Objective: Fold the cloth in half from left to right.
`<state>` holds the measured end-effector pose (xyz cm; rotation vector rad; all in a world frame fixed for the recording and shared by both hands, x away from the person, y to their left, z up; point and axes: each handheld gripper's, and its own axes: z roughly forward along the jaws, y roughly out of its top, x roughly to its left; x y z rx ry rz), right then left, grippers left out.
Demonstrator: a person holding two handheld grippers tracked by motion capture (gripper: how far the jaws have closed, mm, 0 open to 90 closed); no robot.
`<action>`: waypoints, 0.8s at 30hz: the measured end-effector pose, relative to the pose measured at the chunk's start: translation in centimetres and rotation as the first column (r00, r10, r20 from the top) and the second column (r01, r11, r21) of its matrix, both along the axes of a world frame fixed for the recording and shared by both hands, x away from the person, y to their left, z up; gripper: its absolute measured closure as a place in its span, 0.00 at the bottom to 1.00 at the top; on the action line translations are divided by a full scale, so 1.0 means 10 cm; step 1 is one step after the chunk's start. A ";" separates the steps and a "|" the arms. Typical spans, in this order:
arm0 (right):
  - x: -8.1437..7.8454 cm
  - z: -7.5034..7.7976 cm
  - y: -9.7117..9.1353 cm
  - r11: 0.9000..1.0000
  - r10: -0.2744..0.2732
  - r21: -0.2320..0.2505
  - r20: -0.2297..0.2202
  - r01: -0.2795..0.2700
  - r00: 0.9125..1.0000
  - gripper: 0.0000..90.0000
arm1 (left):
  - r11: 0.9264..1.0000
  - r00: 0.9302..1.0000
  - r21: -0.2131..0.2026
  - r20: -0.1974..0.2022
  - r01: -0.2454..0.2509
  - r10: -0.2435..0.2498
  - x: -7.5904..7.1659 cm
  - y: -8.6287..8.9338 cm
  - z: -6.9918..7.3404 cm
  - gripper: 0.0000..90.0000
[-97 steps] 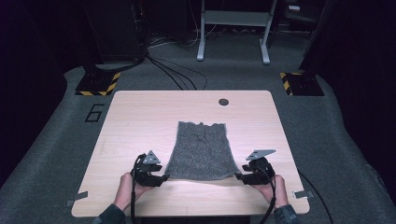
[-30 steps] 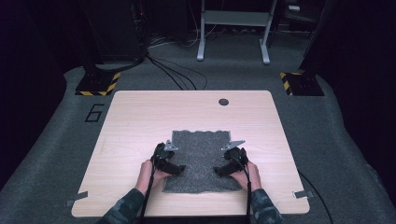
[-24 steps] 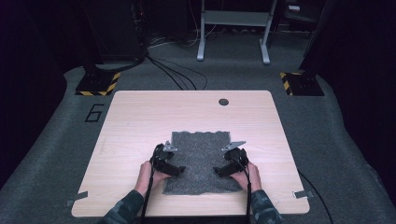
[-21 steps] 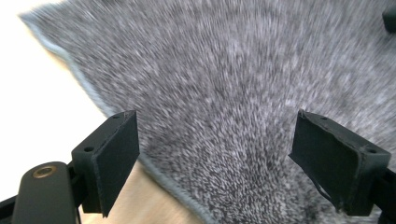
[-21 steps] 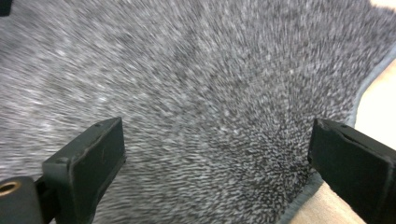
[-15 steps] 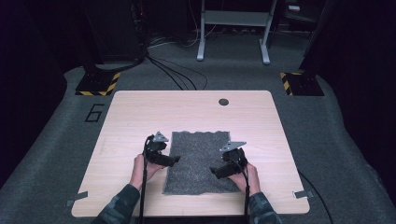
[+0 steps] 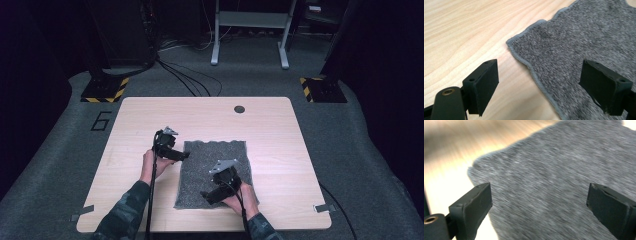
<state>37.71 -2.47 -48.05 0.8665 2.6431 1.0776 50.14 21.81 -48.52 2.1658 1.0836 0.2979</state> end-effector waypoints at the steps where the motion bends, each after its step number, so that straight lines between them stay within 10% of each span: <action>1: -0.02 0.01 0.05 1.000 0.015 -0.012 -0.013 -0.015 1.000 0.07 | 1.000 1.000 -0.002 -0.004 -0.006 0.006 0.03 -0.01 -0.01 0.17; 15: -0.30 -0.14 0.78 0.984 0.171 -0.049 -0.001 -0.171 0.985 0.31 | 0.999 0.999 0.022 -0.035 -0.030 0.031 0.36 -0.15 -0.16 0.21; 24: -0.37 -0.19 0.97 0.984 0.163 -0.076 0.041 -0.160 0.986 0.57 | 0.999 0.999 0.038 -0.019 -0.025 0.026 0.41 -0.22 -0.20 0.34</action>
